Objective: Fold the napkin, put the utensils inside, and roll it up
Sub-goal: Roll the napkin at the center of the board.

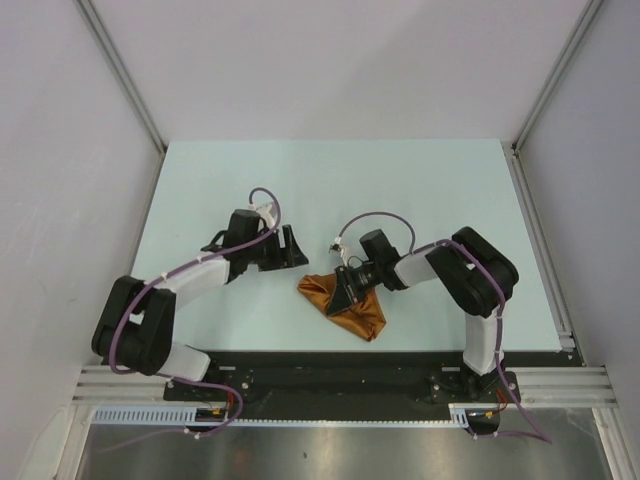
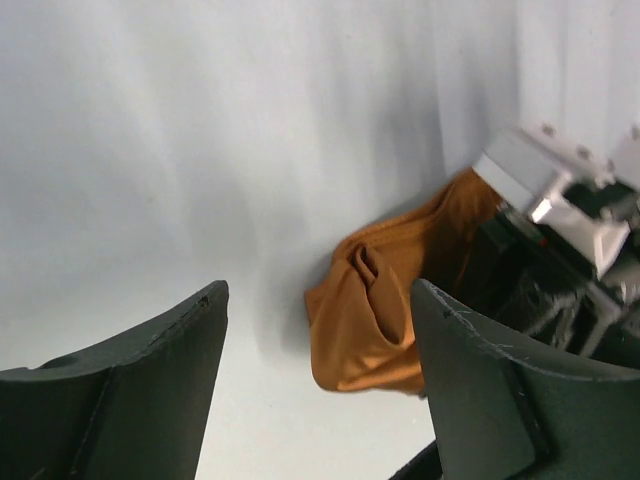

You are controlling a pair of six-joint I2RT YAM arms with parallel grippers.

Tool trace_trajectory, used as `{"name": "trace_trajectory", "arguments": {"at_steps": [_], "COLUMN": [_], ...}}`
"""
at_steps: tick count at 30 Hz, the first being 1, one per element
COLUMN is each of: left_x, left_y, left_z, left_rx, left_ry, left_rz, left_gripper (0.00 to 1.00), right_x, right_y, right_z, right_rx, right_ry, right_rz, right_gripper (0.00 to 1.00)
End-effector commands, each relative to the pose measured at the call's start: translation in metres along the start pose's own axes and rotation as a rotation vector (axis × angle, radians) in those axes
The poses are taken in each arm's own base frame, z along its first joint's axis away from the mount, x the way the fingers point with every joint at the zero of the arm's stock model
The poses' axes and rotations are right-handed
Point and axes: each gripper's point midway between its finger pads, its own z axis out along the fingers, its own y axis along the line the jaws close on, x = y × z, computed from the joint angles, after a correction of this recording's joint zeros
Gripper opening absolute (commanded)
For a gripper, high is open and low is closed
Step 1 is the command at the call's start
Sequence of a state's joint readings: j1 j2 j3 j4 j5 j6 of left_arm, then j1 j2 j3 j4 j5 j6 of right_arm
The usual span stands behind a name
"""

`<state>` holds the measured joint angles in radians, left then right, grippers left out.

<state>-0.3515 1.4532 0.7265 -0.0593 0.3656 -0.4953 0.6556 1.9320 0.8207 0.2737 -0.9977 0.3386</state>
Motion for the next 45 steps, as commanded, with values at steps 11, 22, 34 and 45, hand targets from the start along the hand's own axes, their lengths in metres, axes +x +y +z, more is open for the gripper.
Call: {"name": "trace_trajectory", "arguments": {"at_steps": [11,22,34,45], "left_x": [0.035,0.043,0.062,0.073], "left_y": [-0.038,-0.027,-0.021,-0.009], "left_z": [0.012,0.037,0.041,0.037], "left_rx": [0.163,0.127,0.126,0.022], "left_ry": [0.099,0.162,0.239,0.368], "left_rz": [0.15,0.081,0.044,0.013], "left_gripper": [0.82,0.72,0.0,0.0], "right_x": [0.006,0.009,-0.011,-0.076], "right_y": [-0.013,-0.017,-0.008,0.018], "right_z": [-0.008,-0.009,-0.014,-0.058], "right_rx": [-0.054,-0.027,0.002,0.404], "right_ry": [0.006,0.019,-0.007,-0.156], "right_rz": [0.114,0.112,0.057,-0.207], "right_gripper": [0.1,0.1,0.24,0.74]}}
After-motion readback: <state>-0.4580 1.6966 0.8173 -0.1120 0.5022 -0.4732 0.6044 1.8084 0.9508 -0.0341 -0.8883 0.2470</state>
